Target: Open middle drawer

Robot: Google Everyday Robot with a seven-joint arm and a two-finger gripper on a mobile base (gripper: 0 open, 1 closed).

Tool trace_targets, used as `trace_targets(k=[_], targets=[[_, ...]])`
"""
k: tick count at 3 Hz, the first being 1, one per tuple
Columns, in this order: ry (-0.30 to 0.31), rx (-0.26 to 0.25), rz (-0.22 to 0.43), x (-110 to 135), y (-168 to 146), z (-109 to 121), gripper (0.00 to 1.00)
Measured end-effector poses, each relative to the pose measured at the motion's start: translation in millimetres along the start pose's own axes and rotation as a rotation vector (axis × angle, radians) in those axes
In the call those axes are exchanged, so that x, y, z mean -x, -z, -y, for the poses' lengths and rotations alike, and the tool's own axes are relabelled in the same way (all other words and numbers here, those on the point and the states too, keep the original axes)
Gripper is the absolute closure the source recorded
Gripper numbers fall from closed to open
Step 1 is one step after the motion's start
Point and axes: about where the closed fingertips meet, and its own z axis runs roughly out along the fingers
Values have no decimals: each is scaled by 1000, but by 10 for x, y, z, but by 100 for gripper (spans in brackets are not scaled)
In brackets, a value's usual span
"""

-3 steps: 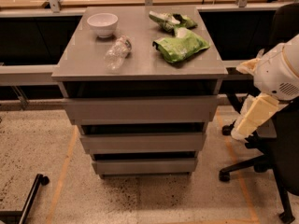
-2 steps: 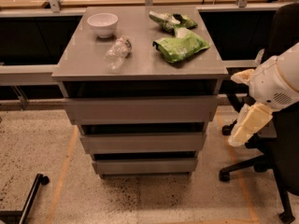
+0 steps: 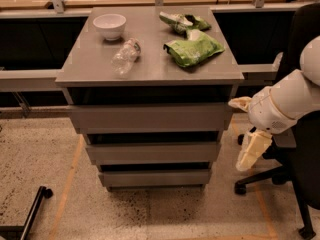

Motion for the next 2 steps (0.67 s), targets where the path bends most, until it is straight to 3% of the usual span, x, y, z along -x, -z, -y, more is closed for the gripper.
trace_targets(k=[2], targets=[[-25,1,-19,-98,-72,-51,0]])
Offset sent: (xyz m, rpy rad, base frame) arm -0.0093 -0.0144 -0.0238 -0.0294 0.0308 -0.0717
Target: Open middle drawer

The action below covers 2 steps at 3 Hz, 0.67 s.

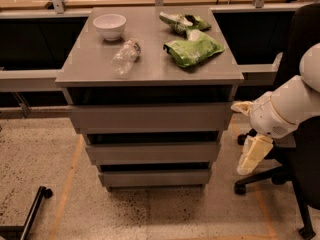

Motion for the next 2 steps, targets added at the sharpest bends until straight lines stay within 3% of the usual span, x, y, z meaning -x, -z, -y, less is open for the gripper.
trace_targets(k=[1,2], targets=[[6,4,-28,-62,-323,-8,0],[43,10,-50,-230,-975,135,0]])
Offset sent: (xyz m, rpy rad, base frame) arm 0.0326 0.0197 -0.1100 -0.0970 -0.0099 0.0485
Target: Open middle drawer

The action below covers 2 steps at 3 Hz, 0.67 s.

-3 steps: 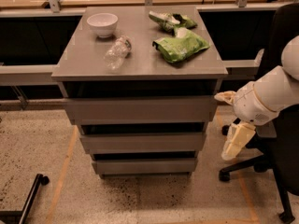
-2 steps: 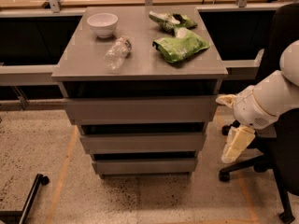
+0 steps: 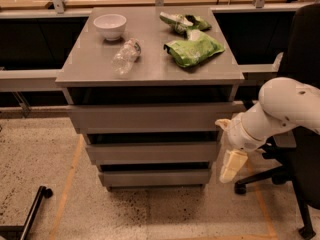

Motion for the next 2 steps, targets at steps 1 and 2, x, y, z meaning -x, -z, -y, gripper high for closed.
trace_targets(k=[1,2], targets=[[-2,2,2,-9,-34,3,0],[-53,26,5,-73,-205,-64,0]])
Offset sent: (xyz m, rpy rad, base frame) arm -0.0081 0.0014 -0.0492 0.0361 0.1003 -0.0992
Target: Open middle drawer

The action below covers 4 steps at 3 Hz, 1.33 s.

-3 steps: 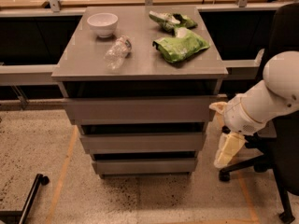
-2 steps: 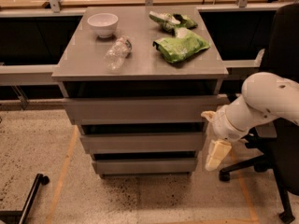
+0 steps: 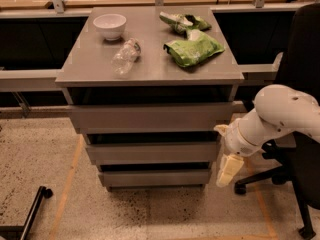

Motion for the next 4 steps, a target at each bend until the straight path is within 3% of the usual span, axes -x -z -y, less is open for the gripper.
trace_targets(k=[2,4], targets=[[-87,33,18,-254,-687,45,0],[-145,67,34,-441,-1161,321,0]])
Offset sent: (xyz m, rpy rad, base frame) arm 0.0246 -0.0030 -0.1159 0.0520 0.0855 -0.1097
